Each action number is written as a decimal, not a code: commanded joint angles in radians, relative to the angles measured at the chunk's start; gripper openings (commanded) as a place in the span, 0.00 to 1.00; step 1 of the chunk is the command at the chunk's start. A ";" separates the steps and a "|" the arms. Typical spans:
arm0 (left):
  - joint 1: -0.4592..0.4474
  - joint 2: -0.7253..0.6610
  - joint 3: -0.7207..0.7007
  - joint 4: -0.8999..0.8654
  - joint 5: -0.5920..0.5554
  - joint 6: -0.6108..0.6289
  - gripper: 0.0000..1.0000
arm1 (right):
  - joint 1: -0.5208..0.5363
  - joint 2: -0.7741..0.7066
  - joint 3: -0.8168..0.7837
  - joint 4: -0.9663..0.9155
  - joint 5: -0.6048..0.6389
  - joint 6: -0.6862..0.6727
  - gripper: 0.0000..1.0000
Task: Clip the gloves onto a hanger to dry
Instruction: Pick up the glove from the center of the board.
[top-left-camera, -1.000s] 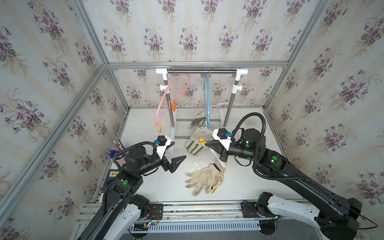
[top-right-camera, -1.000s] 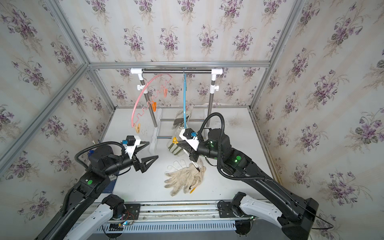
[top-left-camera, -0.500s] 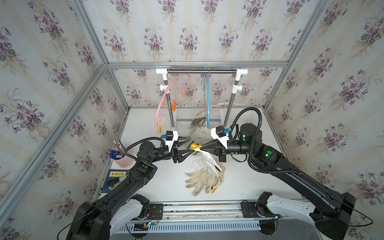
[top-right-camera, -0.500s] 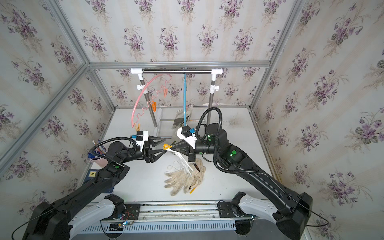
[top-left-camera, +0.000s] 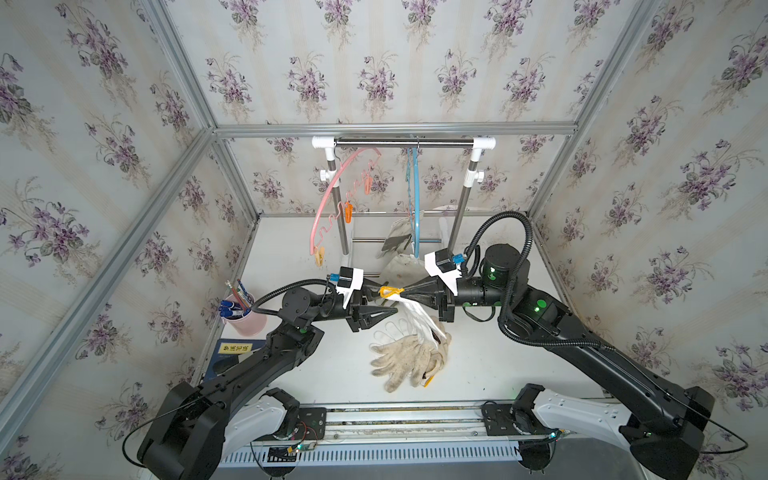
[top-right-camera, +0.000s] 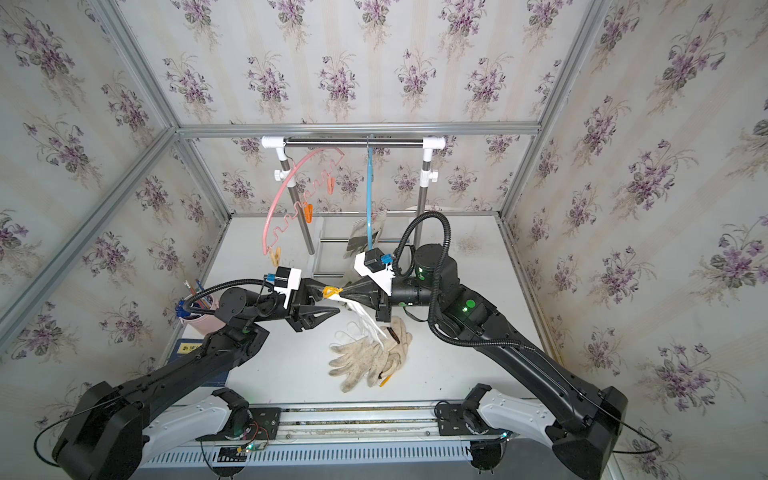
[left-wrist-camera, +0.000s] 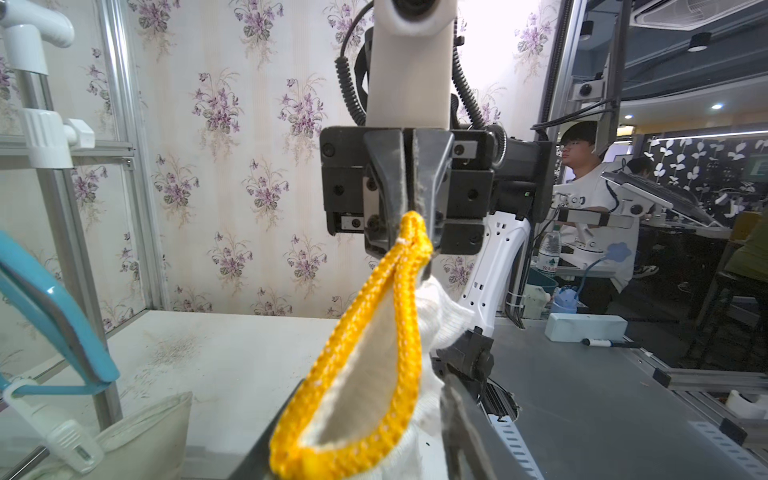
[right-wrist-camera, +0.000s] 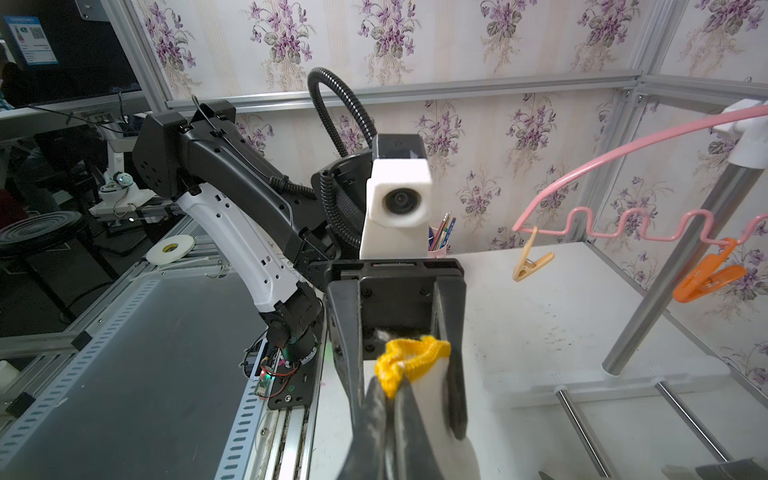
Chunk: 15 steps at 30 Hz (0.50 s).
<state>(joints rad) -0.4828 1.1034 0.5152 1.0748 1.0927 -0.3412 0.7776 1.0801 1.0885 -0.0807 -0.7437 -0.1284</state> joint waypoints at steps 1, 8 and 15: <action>-0.019 0.003 0.005 0.054 0.022 -0.019 0.44 | -0.001 0.005 0.008 0.009 0.015 -0.014 0.00; -0.036 0.022 0.013 0.090 -0.014 -0.034 0.27 | -0.001 0.023 0.004 0.005 0.029 -0.026 0.00; -0.036 0.032 -0.008 0.102 -0.071 -0.038 0.20 | -0.003 0.015 -0.001 -0.005 0.059 -0.054 0.00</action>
<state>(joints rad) -0.5194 1.1358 0.5152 1.1267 1.0569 -0.3664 0.7776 1.1004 1.0878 -0.0818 -0.6987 -0.1577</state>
